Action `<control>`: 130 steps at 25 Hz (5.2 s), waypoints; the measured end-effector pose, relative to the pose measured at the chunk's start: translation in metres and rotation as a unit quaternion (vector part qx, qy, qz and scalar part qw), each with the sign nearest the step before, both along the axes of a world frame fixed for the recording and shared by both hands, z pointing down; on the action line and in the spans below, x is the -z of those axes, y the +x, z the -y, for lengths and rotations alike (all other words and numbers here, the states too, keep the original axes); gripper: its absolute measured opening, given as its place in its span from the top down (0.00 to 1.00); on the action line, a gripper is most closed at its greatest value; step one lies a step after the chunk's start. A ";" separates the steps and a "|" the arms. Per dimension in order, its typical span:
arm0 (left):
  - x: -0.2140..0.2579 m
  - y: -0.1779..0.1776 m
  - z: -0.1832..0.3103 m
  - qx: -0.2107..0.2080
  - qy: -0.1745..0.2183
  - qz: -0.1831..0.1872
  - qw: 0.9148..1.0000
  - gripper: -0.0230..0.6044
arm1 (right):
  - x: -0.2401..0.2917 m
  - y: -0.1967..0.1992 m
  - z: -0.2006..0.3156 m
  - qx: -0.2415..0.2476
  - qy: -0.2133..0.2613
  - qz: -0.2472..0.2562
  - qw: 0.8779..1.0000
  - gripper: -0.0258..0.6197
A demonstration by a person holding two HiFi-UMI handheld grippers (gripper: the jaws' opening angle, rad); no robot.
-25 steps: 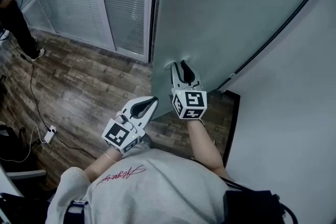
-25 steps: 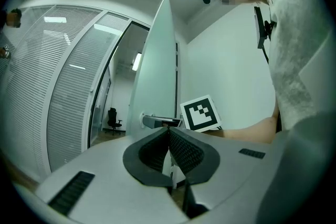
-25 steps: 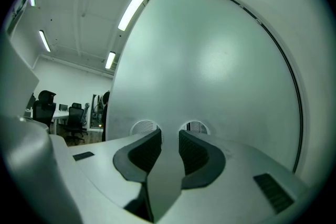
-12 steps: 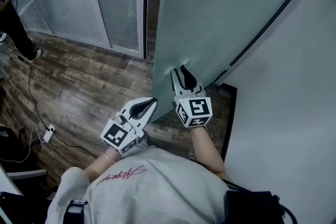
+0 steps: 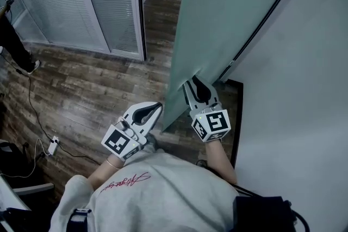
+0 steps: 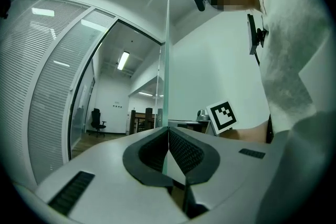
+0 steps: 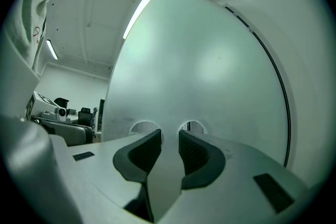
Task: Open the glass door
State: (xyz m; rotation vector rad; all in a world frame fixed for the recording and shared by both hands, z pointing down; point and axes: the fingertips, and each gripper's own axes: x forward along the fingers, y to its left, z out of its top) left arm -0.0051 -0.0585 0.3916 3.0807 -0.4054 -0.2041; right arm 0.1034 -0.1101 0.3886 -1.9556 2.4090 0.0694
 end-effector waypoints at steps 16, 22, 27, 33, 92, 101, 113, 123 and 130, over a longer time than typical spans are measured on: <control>-0.006 0.061 -0.042 -0.162 0.006 0.028 0.986 0.94 | -0.008 0.046 -0.063 -0.010 -0.001 0.009 1.000 0.78; -0.010 0.099 -0.056 -0.246 -0.002 0.042 0.968 0.94 | -0.016 0.081 -0.079 -0.033 -0.011 0.005 0.999 0.78; 0.012 0.102 -0.078 -0.307 -0.010 0.025 0.951 0.94 | -0.009 0.089 -0.096 -0.043 -0.013 0.003 0.999 0.79; 0.015 0.078 -0.128 -0.371 0.001 0.032 0.928 0.94 | 0.005 0.071 -0.132 -0.037 -0.005 -0.013 0.999 0.79; -0.003 0.221 -0.313 -0.466 0.009 0.034 0.884 0.94 | -0.005 0.180 -0.263 0.043 0.018 0.014 0.999 0.79; 0.002 0.250 -0.339 -0.478 0.005 0.036 0.878 0.94 | -0.001 0.206 -0.288 0.051 0.017 0.011 0.998 0.80; 0.005 0.295 -0.372 -0.483 0.009 0.033 0.875 0.94 | -0.002 0.247 -0.316 0.085 0.024 0.020 0.996 0.80; 0.018 0.321 -0.403 -0.486 0.011 0.027 0.873 0.94 | 0.004 0.270 -0.338 0.105 0.024 0.027 0.994 0.80; 0.020 0.344 -0.403 -0.478 0.017 0.029 0.878 0.94 | 0.001 0.294 -0.348 0.111 0.023 0.037 0.993 0.79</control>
